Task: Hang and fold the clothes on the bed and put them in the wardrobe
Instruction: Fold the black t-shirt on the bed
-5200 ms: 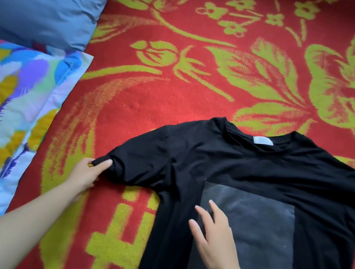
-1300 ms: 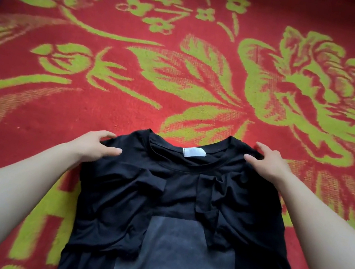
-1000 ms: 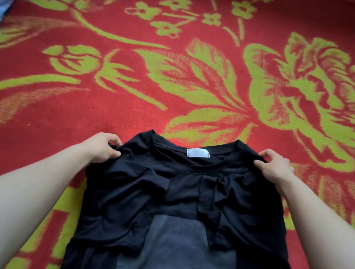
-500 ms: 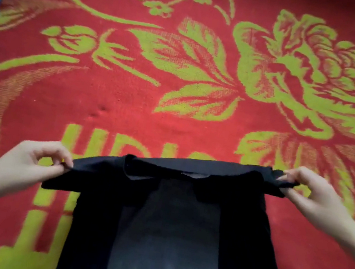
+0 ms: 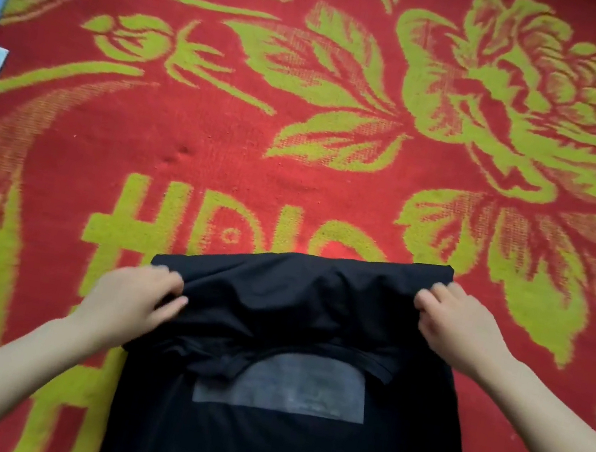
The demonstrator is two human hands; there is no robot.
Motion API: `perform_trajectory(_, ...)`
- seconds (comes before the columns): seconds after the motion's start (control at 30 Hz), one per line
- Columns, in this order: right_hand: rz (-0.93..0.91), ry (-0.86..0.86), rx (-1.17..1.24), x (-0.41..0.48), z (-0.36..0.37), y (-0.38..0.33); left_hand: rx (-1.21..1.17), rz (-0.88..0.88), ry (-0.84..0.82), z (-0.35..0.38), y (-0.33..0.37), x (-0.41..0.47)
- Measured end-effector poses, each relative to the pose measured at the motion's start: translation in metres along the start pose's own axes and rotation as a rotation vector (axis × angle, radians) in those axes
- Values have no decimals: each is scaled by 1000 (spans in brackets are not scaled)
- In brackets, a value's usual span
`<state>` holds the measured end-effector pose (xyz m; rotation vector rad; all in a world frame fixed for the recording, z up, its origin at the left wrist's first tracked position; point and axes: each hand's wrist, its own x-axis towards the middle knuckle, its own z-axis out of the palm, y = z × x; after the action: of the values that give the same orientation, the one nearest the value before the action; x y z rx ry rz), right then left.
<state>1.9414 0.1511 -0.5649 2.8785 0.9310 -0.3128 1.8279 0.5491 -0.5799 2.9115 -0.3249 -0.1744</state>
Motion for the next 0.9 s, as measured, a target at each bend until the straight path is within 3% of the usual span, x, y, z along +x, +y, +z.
perform_trajectory(0.03, 42, 57, 23, 7, -1, -3, 24, -64, 66, 0, 1, 7)
perform_trajectory(0.07, 93, 67, 37, 17, 1, -3, 76, -158, -11, 1, 1, 15)
perform_trajectory(0.17, 250, -142, 5, 39, 9, -2, 224, -403, -424, 13, -9, 32)
perform_trajectory(0.23, 302, -344, 5, 46, 16, 3, 134, -478, -519, 18, -18, 37)
perform_trajectory(0.33, 378, -344, -25, 44, 20, 11, 107, -445, -473, 13, -28, 45)
perform_trajectory(0.47, 481, 23, 54, 24, 7, 29, -314, -451, -295, -28, -58, 45)
perform_trajectory(0.53, 541, 61, 188, 14, 1, 37, -458, -484, -190, -46, -72, 39)
perform_trajectory(0.6, 496, 21, 257, 6, -2, 36, -485, -480, -162, -53, -75, 33)
perform_trajectory(0.73, 401, 189, 379, -18, -18, 24, -497, -353, -108, -61, -63, 9)
perform_trajectory(0.83, 271, 197, 336, -58, -25, 16, -549, -183, -54, -71, -48, -27)
perform_trajectory(0.9, 157, 136, 238, -85, -24, 14, -463, -2, -5, -73, -34, -52)
